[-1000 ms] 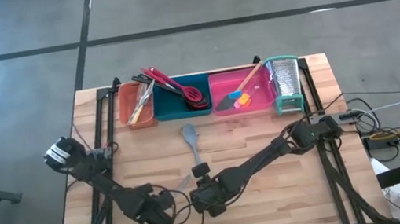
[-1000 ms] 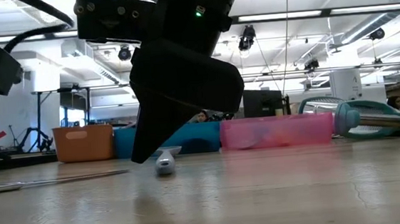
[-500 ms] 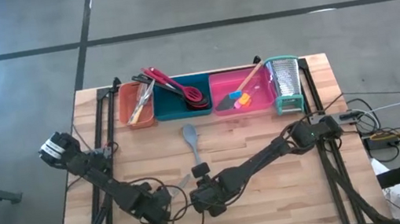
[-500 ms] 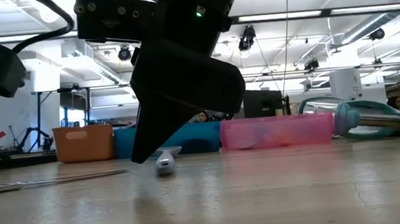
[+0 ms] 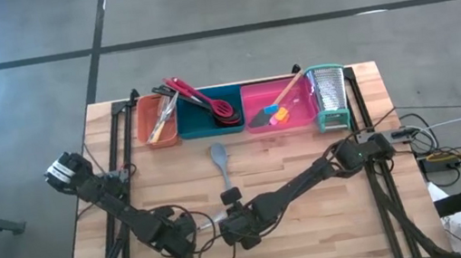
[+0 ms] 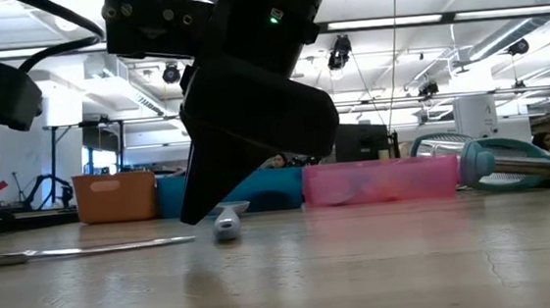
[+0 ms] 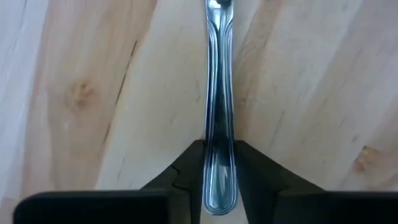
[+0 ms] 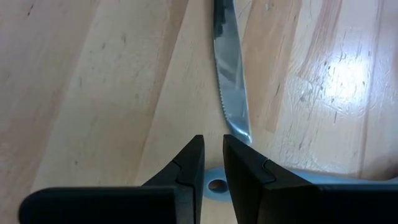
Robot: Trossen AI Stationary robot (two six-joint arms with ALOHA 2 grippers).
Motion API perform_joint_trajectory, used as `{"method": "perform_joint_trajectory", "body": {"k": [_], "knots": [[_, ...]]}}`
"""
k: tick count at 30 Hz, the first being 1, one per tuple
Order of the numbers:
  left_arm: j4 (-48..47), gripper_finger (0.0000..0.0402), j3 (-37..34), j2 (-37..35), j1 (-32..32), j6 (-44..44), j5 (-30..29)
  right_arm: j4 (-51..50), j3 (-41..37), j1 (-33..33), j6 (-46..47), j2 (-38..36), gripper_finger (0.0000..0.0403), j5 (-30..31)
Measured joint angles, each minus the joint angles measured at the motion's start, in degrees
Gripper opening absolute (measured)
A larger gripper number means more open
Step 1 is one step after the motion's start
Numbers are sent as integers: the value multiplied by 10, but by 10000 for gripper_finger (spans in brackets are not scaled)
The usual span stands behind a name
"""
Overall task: Pick & Place Kitchen Items
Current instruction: Put the silver knife into the orange bin
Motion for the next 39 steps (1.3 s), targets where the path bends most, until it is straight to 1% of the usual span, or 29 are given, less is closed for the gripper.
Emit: {"method": "perform_joint_trajectory", "body": {"k": [3,9,17,25,27,30,33,39], "knots": [[-2,72,0,0,1,23,-1,0,0,0,-6,0,52,0],[-8,71,0,0,5,69,-4,0,0,-1,-10,0,52,0],[-34,66,0,0,6,72,-33,3,0,-3,-10,-8,52,0],[-39,65,0,0,7,71,-35,35,0,-5,-8,-9,52,-8],[-40,63,0,0,7,71,-35,42,0,-12,-5,-10,52,-43],[-48,62,1,0,7,70,-37,57,0,-33,14,-10,54,-124],[-71,62,6,1,7,71,-51,58,0,-58,15,-10,63,-190],[-100,62,10,3,6,80,-66,55,4,-100,-21,-12,83,-272]]}}
